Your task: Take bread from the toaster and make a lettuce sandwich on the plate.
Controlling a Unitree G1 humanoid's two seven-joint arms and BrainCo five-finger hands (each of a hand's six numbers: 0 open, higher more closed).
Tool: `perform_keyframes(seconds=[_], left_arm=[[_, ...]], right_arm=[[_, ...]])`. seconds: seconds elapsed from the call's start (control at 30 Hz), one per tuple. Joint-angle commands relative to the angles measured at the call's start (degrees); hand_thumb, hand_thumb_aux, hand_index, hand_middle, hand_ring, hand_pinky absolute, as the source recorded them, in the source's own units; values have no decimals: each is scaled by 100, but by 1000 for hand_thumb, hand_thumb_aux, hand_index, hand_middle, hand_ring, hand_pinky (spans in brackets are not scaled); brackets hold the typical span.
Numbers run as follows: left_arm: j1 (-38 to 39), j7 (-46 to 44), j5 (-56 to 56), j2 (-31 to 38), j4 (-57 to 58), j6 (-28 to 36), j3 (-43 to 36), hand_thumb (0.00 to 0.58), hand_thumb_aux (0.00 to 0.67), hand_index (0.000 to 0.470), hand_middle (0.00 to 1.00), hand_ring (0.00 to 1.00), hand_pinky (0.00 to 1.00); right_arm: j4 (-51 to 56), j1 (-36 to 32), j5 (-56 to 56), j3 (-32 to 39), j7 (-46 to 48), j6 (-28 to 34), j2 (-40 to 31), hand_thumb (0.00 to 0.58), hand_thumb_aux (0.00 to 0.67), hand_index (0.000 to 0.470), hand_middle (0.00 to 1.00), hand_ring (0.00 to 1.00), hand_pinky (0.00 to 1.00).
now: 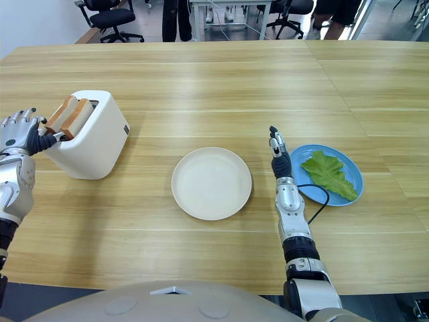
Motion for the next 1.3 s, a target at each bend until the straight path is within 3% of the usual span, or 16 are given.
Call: perform_keyframes(seconds=[0.03, 0.43, 0.67, 0.97, 1.13, 1.3], left_arm=[[5, 186, -44, -101, -36, -9, 39, 580, 670, 460, 1000, 1000, 1000], [176, 1182, -151, -242, -863, -517, 341, 580, 670, 460, 1000, 1000, 1000], [398, 1499, -467, -297, -1643, -781, 1128, 580, 670, 460, 1000, 1000, 1000], [732, 1322, -1174, -562, -3935, -1431, 2474, 580, 670, 460, 1000, 1000, 1000], [567, 550, -2221, -1190, -4461, -1644, 2075, 580, 670, 460, 1000, 1000, 1000], [514, -273, -3338, -2437, -4002, -1718, 928, 580, 670, 460, 1000, 1000, 1000]], right_arm=[[-94, 51, 22, 19, 27, 114, -3, 0, 0, 0, 0, 0, 0], [-107, 96, 20, 18, 54, 163, -23, 0, 0, 0, 0, 0, 0], [-111, 109, 16, 31, 72, 200, -16, 0, 0, 0, 0, 0, 0], [-82, 87, 5, 53, 102, 255, -16, 0, 0, 0, 0, 0, 0], [-37, 34, -8, 67, 100, 277, -3, 0, 0, 0, 0, 0, 0], [-7, -32, -4, 57, 118, 297, -32, 0, 0, 0, 0, 0, 0]])
